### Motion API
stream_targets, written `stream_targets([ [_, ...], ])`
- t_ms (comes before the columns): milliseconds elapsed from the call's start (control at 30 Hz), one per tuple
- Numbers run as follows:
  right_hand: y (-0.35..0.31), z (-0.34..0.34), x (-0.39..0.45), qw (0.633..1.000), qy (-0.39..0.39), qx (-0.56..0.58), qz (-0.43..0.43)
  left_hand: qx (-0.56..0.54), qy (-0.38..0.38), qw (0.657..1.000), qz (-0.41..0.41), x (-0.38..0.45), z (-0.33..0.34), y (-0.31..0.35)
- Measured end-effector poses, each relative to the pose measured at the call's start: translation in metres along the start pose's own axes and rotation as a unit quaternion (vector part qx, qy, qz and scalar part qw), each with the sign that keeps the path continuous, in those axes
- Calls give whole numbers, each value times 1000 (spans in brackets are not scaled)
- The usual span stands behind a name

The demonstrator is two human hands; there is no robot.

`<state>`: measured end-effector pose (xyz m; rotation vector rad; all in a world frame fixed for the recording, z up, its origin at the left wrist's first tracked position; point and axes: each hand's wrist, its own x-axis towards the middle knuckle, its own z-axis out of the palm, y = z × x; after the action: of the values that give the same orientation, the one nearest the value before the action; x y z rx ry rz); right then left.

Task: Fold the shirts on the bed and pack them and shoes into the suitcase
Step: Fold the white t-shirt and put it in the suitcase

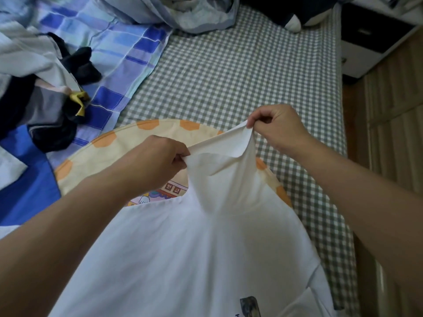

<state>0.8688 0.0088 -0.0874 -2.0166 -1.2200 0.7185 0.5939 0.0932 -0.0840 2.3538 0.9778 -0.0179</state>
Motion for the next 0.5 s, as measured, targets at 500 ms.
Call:
stream_targets([
  [500, 16, 20, 32, 985, 15, 84, 150, -67, 40, 986, -145, 23, 38, 5],
])
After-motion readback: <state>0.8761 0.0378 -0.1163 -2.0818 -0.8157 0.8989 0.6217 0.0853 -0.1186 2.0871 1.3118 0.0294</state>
